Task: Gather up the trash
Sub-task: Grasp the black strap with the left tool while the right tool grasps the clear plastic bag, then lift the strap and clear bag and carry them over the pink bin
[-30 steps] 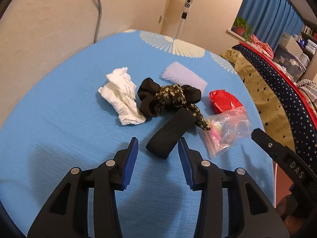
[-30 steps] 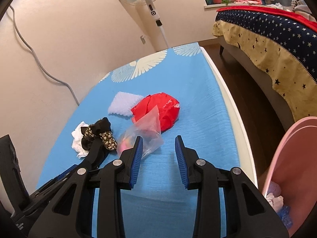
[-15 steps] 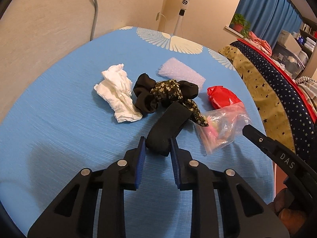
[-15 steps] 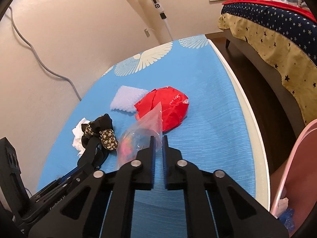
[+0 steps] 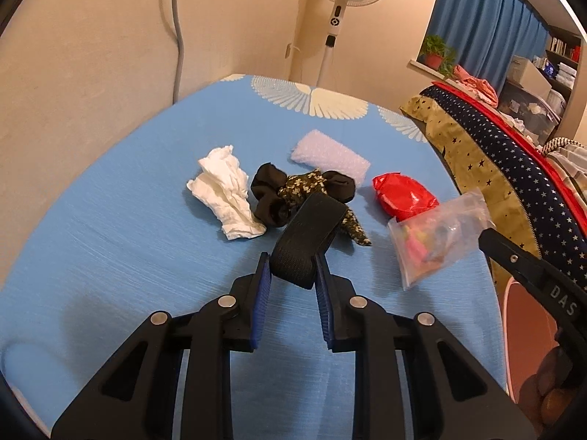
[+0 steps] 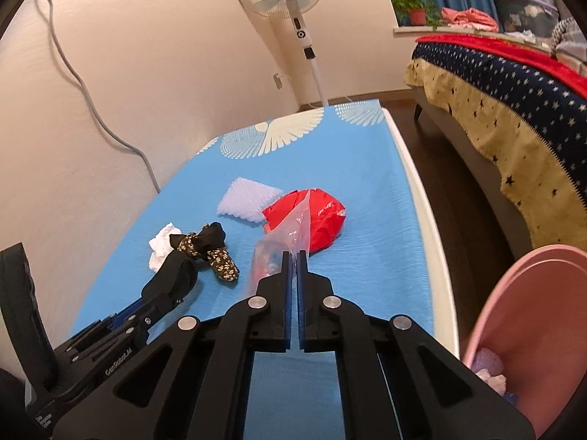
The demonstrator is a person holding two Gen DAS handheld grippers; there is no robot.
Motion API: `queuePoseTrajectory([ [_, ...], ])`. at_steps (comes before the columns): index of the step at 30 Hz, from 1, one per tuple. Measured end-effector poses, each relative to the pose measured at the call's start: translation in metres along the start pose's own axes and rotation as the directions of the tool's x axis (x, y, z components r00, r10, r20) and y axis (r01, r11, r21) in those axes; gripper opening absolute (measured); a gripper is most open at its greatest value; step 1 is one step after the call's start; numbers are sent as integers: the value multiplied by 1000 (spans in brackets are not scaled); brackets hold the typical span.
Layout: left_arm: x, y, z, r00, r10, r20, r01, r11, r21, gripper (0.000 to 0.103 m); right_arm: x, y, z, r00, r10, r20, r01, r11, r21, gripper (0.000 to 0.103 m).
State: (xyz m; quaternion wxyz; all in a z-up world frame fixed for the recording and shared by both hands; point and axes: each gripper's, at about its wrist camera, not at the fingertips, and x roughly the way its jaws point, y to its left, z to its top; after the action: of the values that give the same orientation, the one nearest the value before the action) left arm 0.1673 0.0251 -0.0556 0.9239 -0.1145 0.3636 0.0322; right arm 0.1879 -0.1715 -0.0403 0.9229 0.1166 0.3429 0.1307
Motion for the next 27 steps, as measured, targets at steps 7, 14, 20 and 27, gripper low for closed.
queuePoseTrajectory([
  [7, -21, -7, -4, 999, -21, 35, 20, 999, 33, 24, -38, 6, -1, 998, -44, 50, 47, 998, -44, 2],
  [14, -45, -15, -8, 997, -52, 65, 48, 997, 63, 24, -80, 11, -1, 991, -86, 100, 95, 992, -79, 2],
  [20, -66, -23, -11, 993, -79, 88, 71, 994, 84, 24, -112, 11, -3, 983, -127, 133, 139, 986, -90, 2],
  [27, -88, -33, -14, 988, -109, 112, 97, 989, 113, 24, -143, 10, -7, 972, -165, 165, 183, 978, -105, 2],
])
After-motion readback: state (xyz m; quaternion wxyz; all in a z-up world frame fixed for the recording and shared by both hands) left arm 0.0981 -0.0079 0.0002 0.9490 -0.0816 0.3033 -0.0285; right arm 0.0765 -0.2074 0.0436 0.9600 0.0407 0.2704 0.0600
